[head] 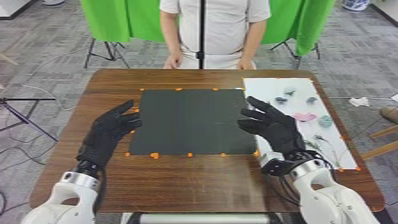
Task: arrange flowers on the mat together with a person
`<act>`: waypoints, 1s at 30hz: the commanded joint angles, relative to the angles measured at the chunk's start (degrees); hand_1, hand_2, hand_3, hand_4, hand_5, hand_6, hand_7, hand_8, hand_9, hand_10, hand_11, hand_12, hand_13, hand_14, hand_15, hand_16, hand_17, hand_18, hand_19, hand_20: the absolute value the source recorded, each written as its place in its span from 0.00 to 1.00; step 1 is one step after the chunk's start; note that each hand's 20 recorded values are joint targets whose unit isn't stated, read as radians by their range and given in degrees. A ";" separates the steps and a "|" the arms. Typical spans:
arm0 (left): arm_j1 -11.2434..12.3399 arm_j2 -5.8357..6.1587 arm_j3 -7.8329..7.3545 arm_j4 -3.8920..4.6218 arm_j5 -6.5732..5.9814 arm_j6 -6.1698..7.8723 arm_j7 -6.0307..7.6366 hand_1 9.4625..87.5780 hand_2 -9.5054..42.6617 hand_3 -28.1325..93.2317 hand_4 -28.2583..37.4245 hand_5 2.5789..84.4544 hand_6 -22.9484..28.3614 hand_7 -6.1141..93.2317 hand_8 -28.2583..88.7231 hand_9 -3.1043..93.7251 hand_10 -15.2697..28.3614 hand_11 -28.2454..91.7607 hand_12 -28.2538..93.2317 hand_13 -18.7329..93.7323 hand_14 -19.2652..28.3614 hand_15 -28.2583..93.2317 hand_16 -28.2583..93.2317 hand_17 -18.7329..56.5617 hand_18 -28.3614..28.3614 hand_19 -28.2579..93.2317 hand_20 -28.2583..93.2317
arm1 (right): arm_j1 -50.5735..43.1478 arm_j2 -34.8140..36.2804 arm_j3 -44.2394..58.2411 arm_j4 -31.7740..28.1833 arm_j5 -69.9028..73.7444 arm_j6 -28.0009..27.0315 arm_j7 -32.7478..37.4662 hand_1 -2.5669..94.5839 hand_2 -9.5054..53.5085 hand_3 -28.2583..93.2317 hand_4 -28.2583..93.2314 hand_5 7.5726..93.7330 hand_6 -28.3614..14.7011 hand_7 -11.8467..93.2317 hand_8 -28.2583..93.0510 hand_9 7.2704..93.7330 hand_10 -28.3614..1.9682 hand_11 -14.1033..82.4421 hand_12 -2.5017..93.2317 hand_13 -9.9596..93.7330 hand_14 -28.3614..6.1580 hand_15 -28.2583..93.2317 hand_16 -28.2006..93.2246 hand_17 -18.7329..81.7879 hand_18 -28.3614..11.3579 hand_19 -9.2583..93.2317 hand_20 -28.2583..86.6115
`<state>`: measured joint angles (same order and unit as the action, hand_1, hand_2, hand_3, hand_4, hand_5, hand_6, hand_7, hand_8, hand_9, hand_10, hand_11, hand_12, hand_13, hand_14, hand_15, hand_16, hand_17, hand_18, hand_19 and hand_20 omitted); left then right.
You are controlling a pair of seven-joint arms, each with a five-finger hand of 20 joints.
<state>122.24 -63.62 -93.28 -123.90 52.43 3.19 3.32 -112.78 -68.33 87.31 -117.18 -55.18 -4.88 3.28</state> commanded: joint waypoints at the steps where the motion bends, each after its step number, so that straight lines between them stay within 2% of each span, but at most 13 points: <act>1: 0.03 0.35 0.03 -0.34 0.32 0.35 0.40 0.21 0.27 0.88 0.08 0.43 0.59 0.18 0.17 0.41 0.79 0.43 0.32 0.40 0.98 0.63 0.17 0.12 0.97 0.63 0.35 | -0.13 0.16 -0.10 -0.27 -0.21 -0.38 -0.54 0.16 0.30 0.95 0.00 0.40 0.79 0.27 0.12 0.47 0.53 0.24 0.17 0.46 0.32 0.46 0.37 0.26 0.18 0.57 0.44; 7: 0.12 0.21 0.05 -0.15 0.13 0.36 -0.07 0.21 0.27 0.88 0.08 0.43 0.59 0.18 0.17 0.41 0.80 0.43 0.32 0.40 0.98 0.63 0.17 0.12 0.97 0.63 0.35 | -0.15 0.13 -0.07 -0.37 -0.20 -0.19 -0.26 0.16 0.30 0.95 0.00 0.40 0.78 0.27 0.12 0.47 0.53 0.24 0.17 0.46 0.31 0.46 0.37 0.26 0.18 0.57 0.44; 30: 0.00 0.18 0.13 -0.15 0.51 0.63 0.42 0.21 0.27 0.88 0.08 0.43 0.59 0.18 0.17 0.41 0.80 0.44 0.32 0.40 0.98 0.63 0.17 0.12 0.97 0.63 0.35 | -0.18 0.03 -0.13 -0.45 -0.08 0.15 -0.34 0.16 0.30 0.95 0.00 0.40 0.78 0.27 0.12 0.47 0.53 0.24 0.17 0.46 0.31 0.46 0.37 0.26 0.18 0.57 0.44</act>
<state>121.85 -63.24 -93.25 -123.99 52.53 3.28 3.76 -112.63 -68.26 87.28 -117.17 -55.16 -4.89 3.30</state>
